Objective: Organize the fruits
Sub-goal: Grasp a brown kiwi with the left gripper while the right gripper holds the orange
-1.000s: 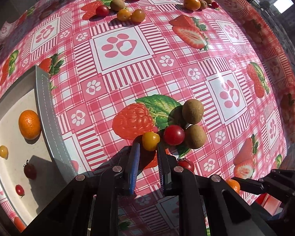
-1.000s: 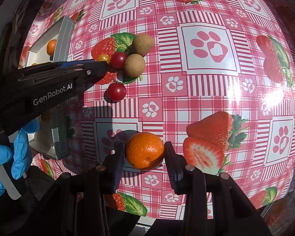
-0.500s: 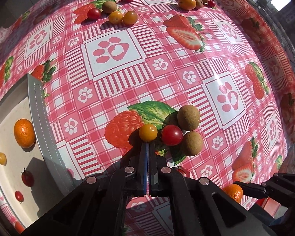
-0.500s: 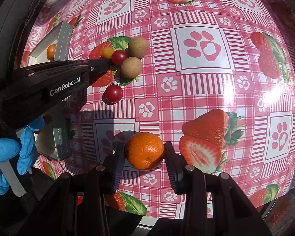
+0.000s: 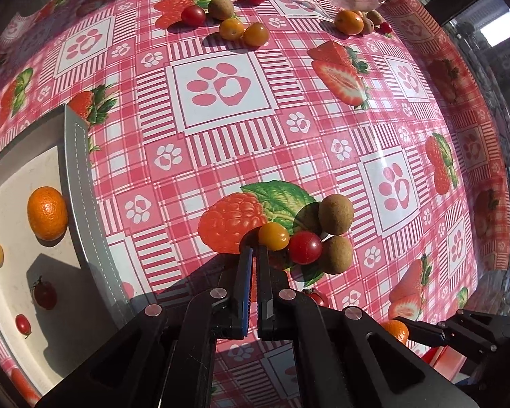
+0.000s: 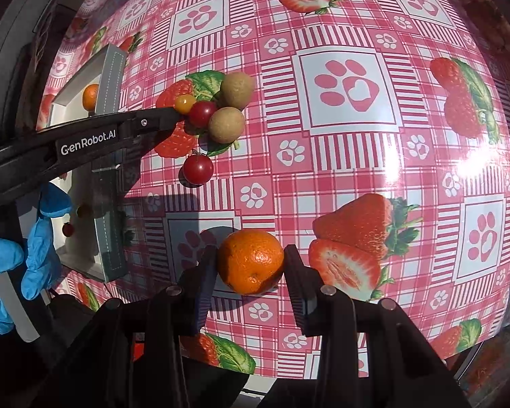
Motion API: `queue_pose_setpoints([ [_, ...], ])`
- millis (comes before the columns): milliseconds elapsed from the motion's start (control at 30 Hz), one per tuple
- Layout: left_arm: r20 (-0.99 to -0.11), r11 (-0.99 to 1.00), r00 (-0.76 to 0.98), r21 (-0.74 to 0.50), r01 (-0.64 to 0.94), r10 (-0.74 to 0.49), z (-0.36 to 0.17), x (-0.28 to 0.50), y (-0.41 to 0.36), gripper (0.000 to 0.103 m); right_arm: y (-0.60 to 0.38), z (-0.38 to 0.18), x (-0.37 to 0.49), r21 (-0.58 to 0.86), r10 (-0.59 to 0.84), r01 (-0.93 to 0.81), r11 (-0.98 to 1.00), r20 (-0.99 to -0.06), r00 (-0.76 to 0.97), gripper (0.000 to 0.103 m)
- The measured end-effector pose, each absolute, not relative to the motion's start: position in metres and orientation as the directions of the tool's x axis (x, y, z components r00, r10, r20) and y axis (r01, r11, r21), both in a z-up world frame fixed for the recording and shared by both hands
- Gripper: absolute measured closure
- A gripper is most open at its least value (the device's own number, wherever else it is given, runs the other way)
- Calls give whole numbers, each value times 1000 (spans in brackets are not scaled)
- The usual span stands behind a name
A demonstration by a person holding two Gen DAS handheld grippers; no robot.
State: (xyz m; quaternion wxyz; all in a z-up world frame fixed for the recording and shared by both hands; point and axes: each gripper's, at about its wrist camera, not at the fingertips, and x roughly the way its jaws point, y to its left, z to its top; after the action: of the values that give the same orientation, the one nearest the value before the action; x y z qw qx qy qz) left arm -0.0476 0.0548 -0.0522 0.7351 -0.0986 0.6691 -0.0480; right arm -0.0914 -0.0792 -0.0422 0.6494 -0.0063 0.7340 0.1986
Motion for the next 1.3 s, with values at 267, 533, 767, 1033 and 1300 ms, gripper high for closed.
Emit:
queue_pose_setpoints([
  [267,-961,961,104,-265,-78,-256,-41,-34,50,102,-84,-41,-90,282,250,-255,925,-956,-154,60],
  [533,-966,979,166,-204,-21,-198,-30,-33,39,102,-96,-40,-90,283,255,-235,930,-956,-143,60],
  [767,-963,985,231,-157,-70,-138,-25,-23,37,2,-99,-38,-90,285,260,-214,934,-955,-140,60],
  [1033,-982,995,162,-99,-12,-95,-39,-15,17,2,-112,-37,-90,288,263,-199,937,-954,-142,60],
  [1300,-991,994,123,-29,104,-42,-61,-4,-27,2,-137,-35,-86,276,257,-158,948,-958,-131,60],
])
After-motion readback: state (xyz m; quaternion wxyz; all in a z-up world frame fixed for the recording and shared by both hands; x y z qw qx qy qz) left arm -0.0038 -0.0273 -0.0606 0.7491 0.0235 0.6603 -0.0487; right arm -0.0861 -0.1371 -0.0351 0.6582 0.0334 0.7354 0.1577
